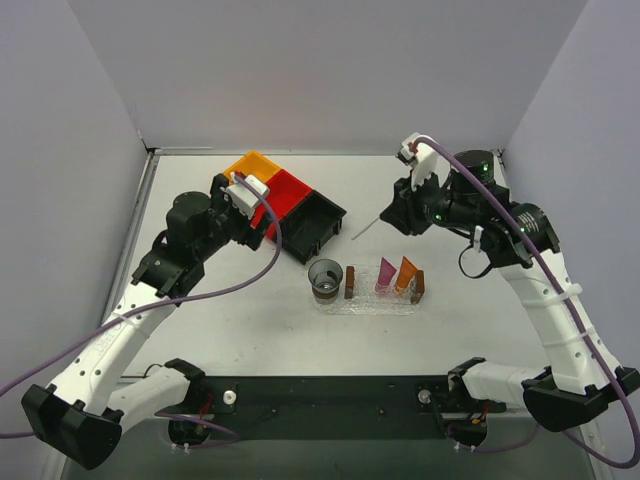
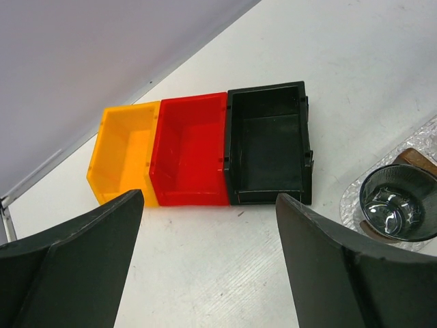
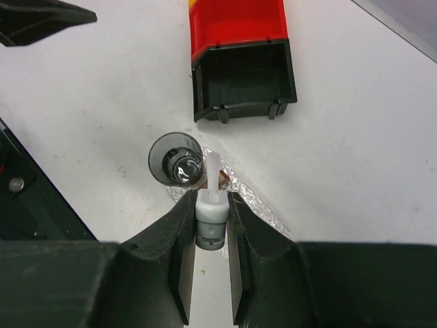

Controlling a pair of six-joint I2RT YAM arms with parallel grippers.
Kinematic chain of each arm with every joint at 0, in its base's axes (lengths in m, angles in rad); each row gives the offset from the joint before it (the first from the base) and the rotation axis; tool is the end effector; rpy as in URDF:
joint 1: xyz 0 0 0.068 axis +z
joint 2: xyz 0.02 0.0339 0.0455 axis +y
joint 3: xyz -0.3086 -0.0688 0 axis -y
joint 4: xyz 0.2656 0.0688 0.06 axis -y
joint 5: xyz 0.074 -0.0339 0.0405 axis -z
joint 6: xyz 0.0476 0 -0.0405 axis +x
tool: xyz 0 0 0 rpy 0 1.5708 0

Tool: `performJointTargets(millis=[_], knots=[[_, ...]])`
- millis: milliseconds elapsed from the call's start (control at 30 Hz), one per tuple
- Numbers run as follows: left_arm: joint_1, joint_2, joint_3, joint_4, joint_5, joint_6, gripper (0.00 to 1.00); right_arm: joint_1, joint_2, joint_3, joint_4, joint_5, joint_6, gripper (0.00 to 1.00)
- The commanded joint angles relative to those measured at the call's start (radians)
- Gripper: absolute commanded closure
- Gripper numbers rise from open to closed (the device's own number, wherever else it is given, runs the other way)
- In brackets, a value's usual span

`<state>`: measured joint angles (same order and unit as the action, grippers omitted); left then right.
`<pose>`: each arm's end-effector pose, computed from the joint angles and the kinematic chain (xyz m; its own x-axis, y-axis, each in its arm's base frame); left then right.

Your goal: Prepare toiletry sets of a toothbrush and toothpaste on the tray

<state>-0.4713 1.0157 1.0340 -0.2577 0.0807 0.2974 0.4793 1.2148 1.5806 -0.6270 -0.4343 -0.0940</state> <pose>0.2119 -0.1123 0.4118 -0.0489 0.3528 -0.9344 0.5613 0.7835 0.2664 0.2146 0.1341 0.5235 -0.1550 -0.1765 -0.9720 -0.7971 0.6036 0.0175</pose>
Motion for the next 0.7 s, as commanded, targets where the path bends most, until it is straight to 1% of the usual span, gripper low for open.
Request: performJointTargets(millis=[0, 133, 333, 667], knots=[[0.017, -0.014, 0.003, -0.009, 0.045, -0.029, 0.11, 0.004, -0.040, -0.033, -0.091, 0.034, -0.067, 1.00], [0.025, -0.012, -0.003, -0.009, 0.047, -0.033, 0.11, 0.005, -0.035, -0.065, -0.135, 0.040, -0.078, 1.00], [0.033, -0.012, -0.018, -0.011, 0.062, -0.037, 0.11, 0.007, -0.003, -0.099, -0.145, 0.069, -0.072, 1.00], [0.042, -0.011, -0.057, -0.014, 0.068, -0.021, 0.12, 0.031, 0.091, -0.091, -0.152, 0.085, -0.073, 1.00]])
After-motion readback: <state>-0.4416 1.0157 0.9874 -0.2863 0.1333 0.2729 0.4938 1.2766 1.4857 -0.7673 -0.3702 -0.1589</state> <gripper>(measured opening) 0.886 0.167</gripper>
